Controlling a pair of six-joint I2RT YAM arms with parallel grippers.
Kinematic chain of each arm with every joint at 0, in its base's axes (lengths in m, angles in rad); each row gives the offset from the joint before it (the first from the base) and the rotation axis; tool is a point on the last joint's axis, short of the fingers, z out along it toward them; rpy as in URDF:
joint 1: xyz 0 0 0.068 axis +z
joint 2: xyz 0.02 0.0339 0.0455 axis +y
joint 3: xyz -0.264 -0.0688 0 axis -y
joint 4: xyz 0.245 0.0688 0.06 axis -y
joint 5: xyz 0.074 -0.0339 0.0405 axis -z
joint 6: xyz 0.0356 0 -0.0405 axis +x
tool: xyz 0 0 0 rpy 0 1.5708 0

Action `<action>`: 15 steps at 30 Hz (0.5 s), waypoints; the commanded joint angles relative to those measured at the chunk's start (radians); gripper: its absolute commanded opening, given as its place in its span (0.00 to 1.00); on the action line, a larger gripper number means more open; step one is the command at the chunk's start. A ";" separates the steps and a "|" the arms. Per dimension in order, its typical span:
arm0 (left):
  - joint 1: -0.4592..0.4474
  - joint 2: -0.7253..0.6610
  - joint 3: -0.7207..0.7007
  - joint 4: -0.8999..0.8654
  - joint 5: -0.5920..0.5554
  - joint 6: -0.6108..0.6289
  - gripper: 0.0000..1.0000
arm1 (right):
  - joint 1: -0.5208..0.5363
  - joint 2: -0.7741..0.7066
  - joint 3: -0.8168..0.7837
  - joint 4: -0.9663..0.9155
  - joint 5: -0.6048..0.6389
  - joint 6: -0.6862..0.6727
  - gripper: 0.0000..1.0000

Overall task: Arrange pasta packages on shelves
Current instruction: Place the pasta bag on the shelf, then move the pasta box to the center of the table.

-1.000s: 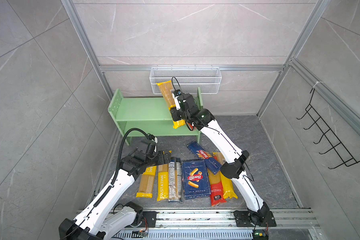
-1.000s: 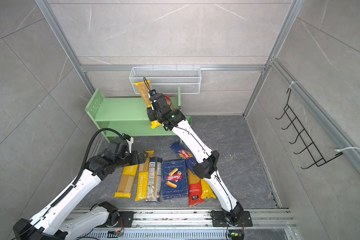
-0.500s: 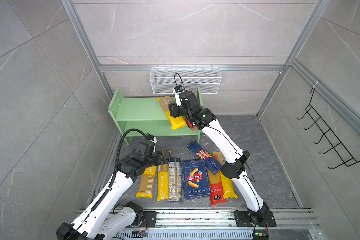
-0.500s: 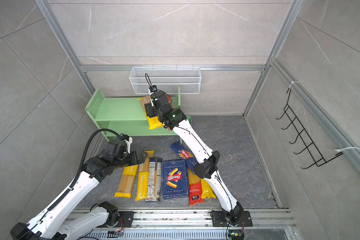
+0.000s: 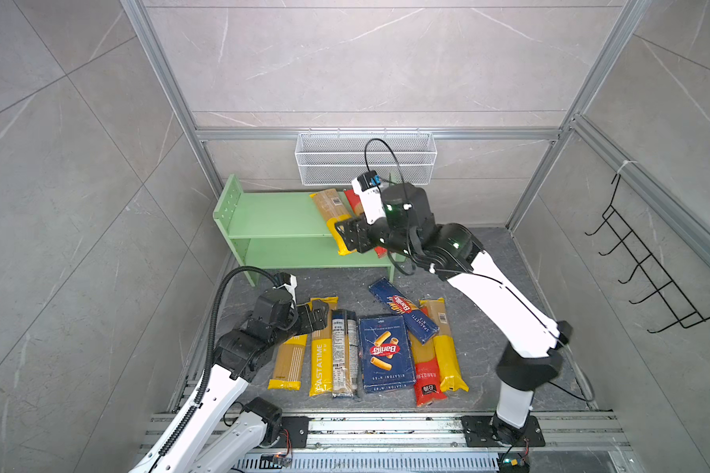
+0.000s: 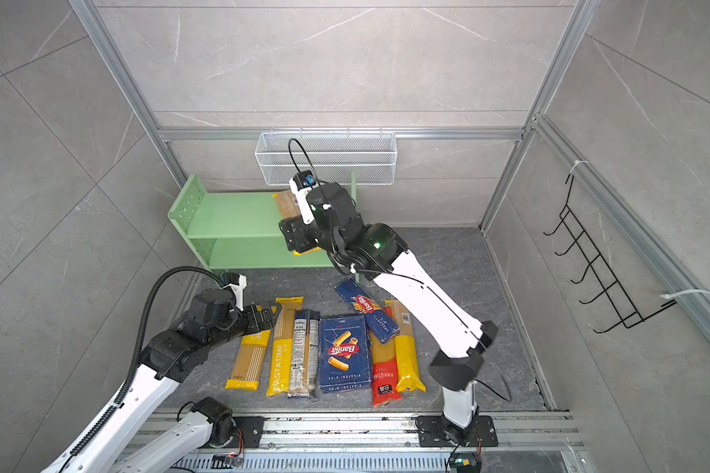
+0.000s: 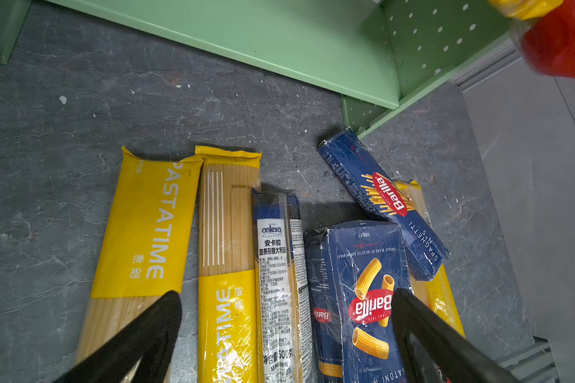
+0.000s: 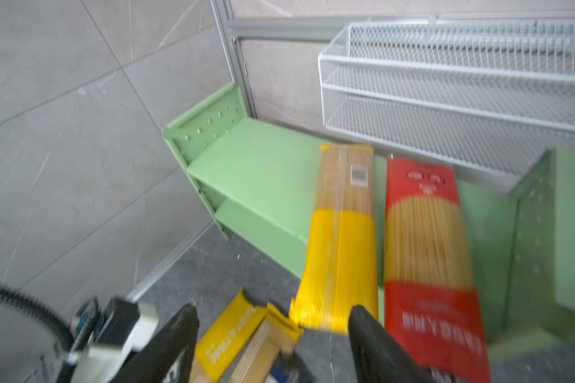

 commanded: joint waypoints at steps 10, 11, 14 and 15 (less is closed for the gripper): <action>0.003 -0.089 -0.143 0.331 0.173 -0.190 1.00 | 0.046 -0.460 -0.770 0.014 0.070 0.292 0.75; 0.001 -0.101 -0.154 0.345 0.158 -0.188 1.00 | 0.048 -0.490 -0.823 0.016 0.066 0.321 0.75; -0.009 -0.108 -0.137 0.287 0.105 -0.177 1.00 | 0.052 -0.558 -0.969 0.036 0.035 0.386 0.75; -0.015 -0.108 -0.126 0.266 0.088 -0.169 1.00 | 0.054 -0.570 -1.007 0.047 0.026 0.403 0.75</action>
